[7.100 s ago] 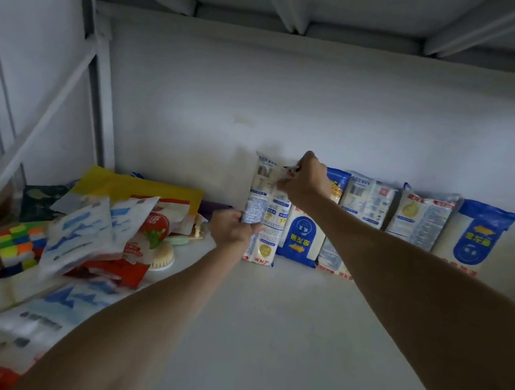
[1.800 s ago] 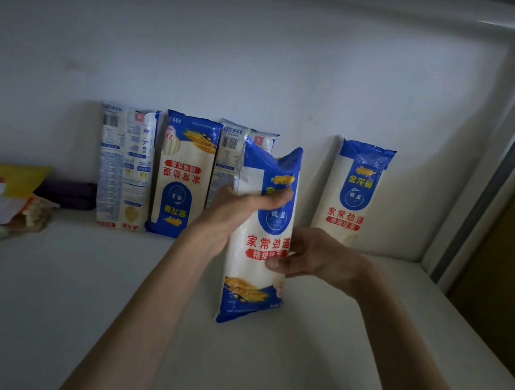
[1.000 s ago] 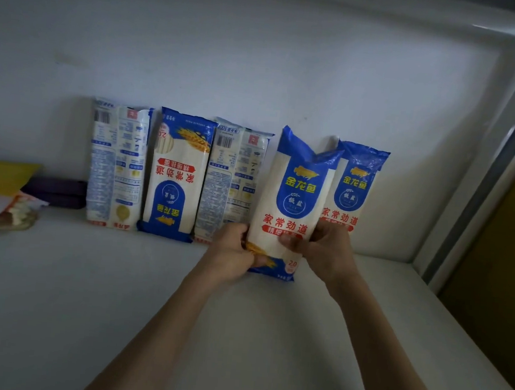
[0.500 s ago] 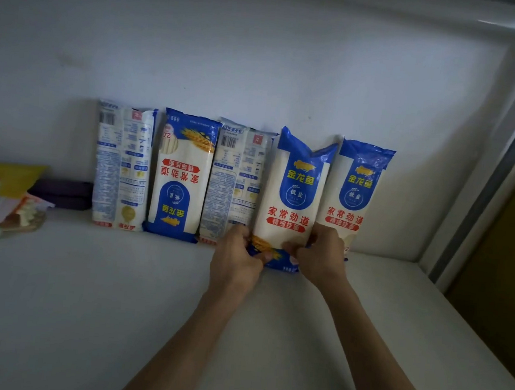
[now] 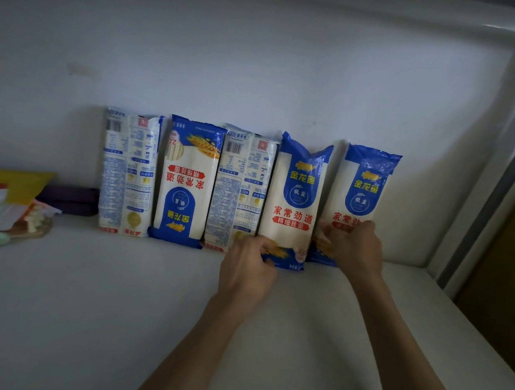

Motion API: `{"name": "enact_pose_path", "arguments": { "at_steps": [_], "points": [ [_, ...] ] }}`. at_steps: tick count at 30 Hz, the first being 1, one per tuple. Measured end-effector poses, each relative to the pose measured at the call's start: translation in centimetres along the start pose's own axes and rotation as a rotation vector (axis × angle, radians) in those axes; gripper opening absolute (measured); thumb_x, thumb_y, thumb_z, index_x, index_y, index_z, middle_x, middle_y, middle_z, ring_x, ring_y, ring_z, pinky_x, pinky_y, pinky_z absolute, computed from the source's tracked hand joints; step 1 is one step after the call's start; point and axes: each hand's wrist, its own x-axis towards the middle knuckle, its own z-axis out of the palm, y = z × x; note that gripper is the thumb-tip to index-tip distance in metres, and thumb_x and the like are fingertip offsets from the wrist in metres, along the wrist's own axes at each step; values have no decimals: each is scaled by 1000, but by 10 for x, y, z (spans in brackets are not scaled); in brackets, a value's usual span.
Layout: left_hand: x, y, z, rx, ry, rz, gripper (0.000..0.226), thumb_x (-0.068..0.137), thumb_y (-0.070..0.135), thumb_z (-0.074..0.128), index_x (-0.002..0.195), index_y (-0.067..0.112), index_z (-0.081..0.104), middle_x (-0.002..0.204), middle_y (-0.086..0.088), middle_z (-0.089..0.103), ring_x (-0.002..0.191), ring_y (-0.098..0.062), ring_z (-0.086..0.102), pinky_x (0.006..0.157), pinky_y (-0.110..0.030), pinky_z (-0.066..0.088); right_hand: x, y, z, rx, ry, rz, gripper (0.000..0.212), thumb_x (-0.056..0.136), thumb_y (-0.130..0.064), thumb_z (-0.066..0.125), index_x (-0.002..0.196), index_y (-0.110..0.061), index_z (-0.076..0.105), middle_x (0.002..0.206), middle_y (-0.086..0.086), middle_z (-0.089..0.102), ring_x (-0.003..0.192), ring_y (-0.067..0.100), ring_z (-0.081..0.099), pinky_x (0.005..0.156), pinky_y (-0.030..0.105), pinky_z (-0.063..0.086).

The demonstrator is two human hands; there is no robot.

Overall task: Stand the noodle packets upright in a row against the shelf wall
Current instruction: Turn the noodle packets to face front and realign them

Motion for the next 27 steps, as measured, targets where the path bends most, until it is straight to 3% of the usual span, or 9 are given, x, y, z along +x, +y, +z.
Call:
{"name": "enact_pose_path", "arguments": {
  "at_steps": [2, 5, 8, 11, 15, 21, 27],
  "points": [
    [1, 1, 1, -1, 2, 8, 36, 81, 5, 67, 114, 20, 69, 112, 0, 60, 103, -16, 59, 88, -31, 55, 2, 6, -2, -31, 65, 92, 80, 73, -37, 81, 130, -5, 34, 130, 18, 47, 121, 36, 49, 93, 48, 46],
    [0, 3, 1, -9, -18, 25, 36, 82, 11, 68, 117, 20, 67, 117, 1, 56, 109, -16, 57, 89, -30, 54, -1, 19, 11, -35, 4, 118, 92, 67, -28, 86, 134, -5, 27, 135, 23, 39, 127, 41, 41, 103, 54, 41],
    [-2, 5, -2, 70, -72, 85, 46, 84, 23, 66, 129, 32, 59, 128, 11, 50, 115, -10, 53, 87, -30, 54, -5, 31, 20, -184, 22, 16, 93, 65, -27, 86, 133, -3, 28, 133, 23, 43, 125, 42, 43, 105, 53, 36],
    [-4, 8, -1, 138, -137, 135, 54, 85, 31, 63, 138, 39, 51, 127, 12, 43, 115, -9, 50, 87, -29, 53, -1, 33, 20, -270, 34, -40, 90, 66, -28, 84, 134, -5, 30, 131, 21, 47, 124, 40, 45, 105, 52, 31],
    [-3, 8, 2, 160, -229, 143, 63, 87, 35, 59, 146, 39, 38, 124, 8, 34, 120, -12, 43, 92, -31, 51, 5, 32, 18, -290, 2, -59, 86, 69, -20, 82, 135, -6, 29, 133, 19, 46, 125, 40, 45, 105, 52, 31],
    [-7, 14, 10, 137, -369, 112, 77, 89, 44, 57, 154, 38, 16, 142, 7, 19, 137, -20, 21, 107, -41, 40, 12, 33, 15, -327, -53, -69, 87, 71, -16, 78, 137, -10, 22, 133, 17, 48, 125, 39, 46, 105, 54, 30],
    [-6, 16, 14, 113, -455, 71, 89, 89, 47, 58, 154, 40, -2, 149, 7, 6, 142, -25, 8, 113, -46, 32, 16, 36, 6, -342, -75, -66, 81, 75, -15, 74, 138, -12, 22, 133, 17, 50, 125, 39, 47, 106, 53, 29]
  ]
}}
